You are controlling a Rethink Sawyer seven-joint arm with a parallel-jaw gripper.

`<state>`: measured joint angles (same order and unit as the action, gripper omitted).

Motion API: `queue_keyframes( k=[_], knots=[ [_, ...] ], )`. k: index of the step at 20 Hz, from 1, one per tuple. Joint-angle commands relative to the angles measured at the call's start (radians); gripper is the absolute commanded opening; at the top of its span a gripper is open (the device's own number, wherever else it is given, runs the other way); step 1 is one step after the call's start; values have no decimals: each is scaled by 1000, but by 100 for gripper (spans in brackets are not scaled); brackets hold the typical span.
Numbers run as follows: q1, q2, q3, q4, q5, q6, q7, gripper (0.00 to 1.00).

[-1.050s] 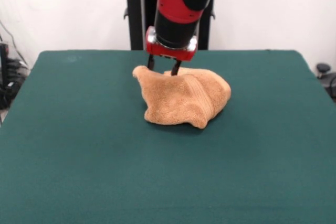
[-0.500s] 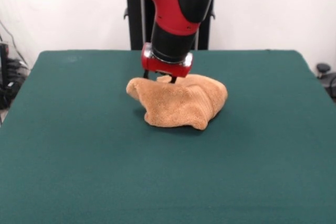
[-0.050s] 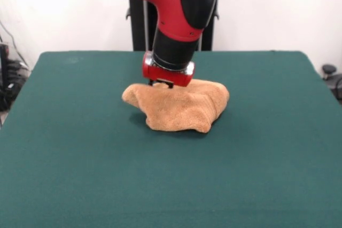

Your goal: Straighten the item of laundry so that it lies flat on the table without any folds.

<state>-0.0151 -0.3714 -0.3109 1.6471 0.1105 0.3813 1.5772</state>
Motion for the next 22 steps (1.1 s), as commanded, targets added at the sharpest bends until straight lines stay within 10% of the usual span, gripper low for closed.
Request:
queue_keyframes(
  k=[1, 12, 22],
  knots=[
    [24, 43, 104, 46, 66, -138, 287, 0],
    [20, 51, 107, 70, 86, -195, 300, 0],
    [99, -31, 10, -16, 137, 305, 312, 0]
  ],
)
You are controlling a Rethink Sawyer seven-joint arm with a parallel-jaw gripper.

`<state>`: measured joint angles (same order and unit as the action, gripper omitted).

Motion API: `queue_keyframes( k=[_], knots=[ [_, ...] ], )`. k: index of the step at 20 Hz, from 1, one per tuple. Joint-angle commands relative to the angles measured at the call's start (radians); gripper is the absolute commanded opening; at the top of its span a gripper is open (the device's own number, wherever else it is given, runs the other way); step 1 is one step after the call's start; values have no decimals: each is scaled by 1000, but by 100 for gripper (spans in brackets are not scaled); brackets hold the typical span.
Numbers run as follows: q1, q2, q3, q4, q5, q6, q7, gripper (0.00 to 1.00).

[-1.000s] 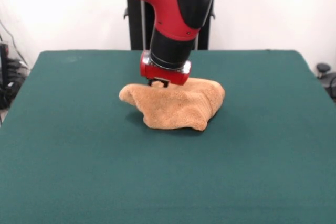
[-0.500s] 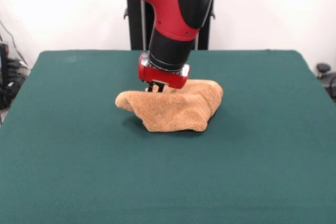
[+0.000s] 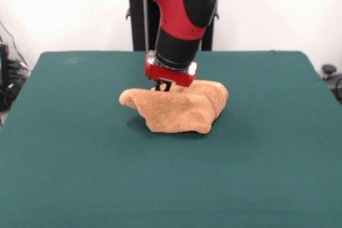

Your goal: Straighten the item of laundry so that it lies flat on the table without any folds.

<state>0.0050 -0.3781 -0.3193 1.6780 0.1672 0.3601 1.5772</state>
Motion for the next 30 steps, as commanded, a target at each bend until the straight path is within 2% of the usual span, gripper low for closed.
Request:
queue_keyframes(
  k=[1, 7, 13, 20, 26, 30],
  knots=[
    [82, -30, 12, -62, 78, 364, 307, 0],
    [94, -54, -7, -96, 78, 503, 319, 0],
    [91, -67, -4, -94, 73, 530, 311, 0],
    [45, 1, 80, 19, 134, 212, 302, 0],
    [24, 105, 137, 39, 179, 19, 311, 0],
    [44, 156, 118, -7, 167, -27, 278, 0]
  ],
)
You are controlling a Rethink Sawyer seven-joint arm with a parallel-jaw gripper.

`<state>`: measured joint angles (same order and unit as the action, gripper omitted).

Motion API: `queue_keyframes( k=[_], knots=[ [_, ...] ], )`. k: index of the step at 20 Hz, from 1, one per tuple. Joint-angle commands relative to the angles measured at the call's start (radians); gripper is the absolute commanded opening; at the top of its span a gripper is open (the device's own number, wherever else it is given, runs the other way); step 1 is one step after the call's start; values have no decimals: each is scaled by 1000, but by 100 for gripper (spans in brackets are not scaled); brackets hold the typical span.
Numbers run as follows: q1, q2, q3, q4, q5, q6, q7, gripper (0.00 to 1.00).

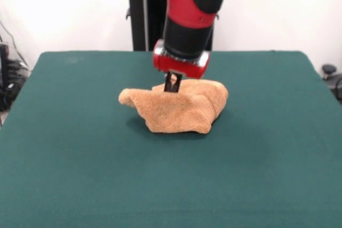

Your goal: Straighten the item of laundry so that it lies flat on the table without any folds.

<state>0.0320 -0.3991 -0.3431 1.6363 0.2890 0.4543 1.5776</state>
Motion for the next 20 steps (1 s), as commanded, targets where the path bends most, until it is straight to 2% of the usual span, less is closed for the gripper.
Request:
queue_keyframes(
  k=[1, 2, 6, 12, 18, 20],
  knots=[
    [18, 179, 142, 36, 52, -125, 277, 0],
    [26, 185, 133, 36, 57, -139, 276, 100],
    [54, 187, 105, 39, 59, -205, 298, 100],
    [21, 182, 150, 50, 85, -201, 292, 100],
    [-32, 186, 214, 76, 83, -282, 272, 100],
    [-40, 219, 223, 55, 69, -329, 264, 100]
  ],
)
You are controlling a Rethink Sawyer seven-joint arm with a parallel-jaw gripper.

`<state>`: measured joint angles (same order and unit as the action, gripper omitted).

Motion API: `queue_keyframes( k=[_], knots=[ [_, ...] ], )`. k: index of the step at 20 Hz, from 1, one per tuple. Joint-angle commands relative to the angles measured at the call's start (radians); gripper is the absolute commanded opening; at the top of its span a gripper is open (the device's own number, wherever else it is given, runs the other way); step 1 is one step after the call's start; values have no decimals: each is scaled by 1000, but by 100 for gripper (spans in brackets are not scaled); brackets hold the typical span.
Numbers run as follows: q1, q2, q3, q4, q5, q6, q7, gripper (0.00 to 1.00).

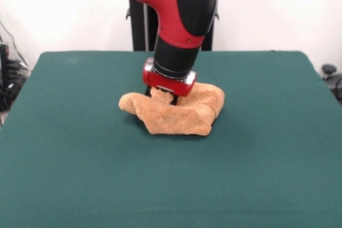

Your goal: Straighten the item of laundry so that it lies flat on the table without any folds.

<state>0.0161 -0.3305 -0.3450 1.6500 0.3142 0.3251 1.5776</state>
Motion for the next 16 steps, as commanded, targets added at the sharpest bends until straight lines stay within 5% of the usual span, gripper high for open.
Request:
queue_keyframes(
  k=[1, 5, 9, 10, 16],
  knots=[
    [-25, 188, 227, 22, 32, -255, 268, 100],
    [-63, 328, 266, -53, -13, -463, 284, 100],
    [-78, 366, 277, -79, -65, -573, 286, 100],
    [-46, 378, 240, -96, -81, -619, 296, 0],
    [4, 391, 190, -105, -49, -638, 323, 0]
  ],
)
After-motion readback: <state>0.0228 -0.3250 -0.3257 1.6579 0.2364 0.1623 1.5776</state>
